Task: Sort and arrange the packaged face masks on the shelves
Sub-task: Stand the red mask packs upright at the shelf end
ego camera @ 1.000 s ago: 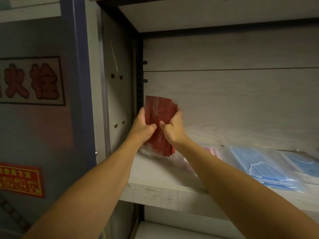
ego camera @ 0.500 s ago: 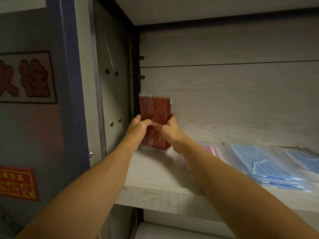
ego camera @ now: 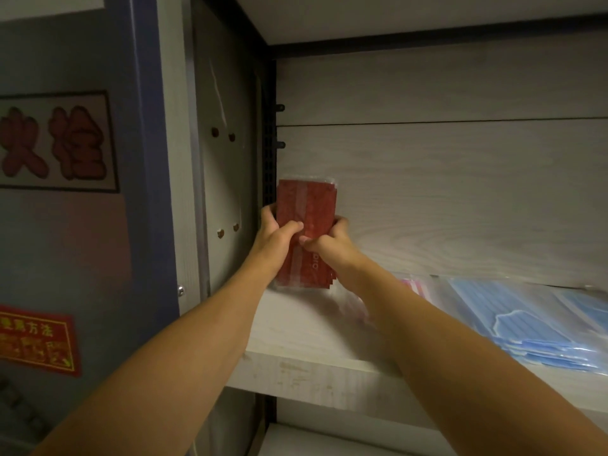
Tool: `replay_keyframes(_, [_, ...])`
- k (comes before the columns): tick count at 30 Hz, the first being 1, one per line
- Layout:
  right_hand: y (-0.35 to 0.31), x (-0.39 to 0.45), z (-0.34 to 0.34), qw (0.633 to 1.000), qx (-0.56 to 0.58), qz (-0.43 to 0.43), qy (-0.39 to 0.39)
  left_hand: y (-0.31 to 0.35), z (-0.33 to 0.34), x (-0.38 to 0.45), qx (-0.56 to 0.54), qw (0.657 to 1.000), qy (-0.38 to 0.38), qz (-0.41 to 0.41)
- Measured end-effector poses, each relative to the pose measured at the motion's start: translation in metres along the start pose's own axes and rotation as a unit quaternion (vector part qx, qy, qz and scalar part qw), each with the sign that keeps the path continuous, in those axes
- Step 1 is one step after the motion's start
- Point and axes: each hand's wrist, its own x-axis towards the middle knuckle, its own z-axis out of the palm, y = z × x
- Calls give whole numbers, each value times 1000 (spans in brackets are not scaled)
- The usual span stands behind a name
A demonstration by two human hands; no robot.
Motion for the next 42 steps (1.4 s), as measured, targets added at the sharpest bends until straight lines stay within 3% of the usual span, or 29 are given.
replay_keyframes(6, [6,0,-4,998,7,53,-30,-2,2,1,-40,998,-21,-47])
replay_keyframes(15, [1,-1,-4,1000,18,16,-16,2,2,-1,-40,999,-18,-3])
replay_keyframes(20, [7,1,-6,998,0,54,-27,-1,2,0,-53,998,-19,-38])
replay_keyframes(24, [10,4,-5,999,-35,36,-11,-1,5,0,-16,998,-37,-39])
replay_keyframes(28, [7,2,-6,998,-59,14,-19,0,3,2,-12,999,-28,-20])
replay_keyframes(32, [10,1,-7,996,-49,50,-63,-3,5,3,-19,999,-24,-25])
replay_keyframes(37, [12,-2,-9,995,-78,53,-35,-5,7,5,-10,999,-19,-32])
replay_keyframes(42, [12,-1,-11,991,-110,54,-62,-1,6,4,-43,998,25,-37])
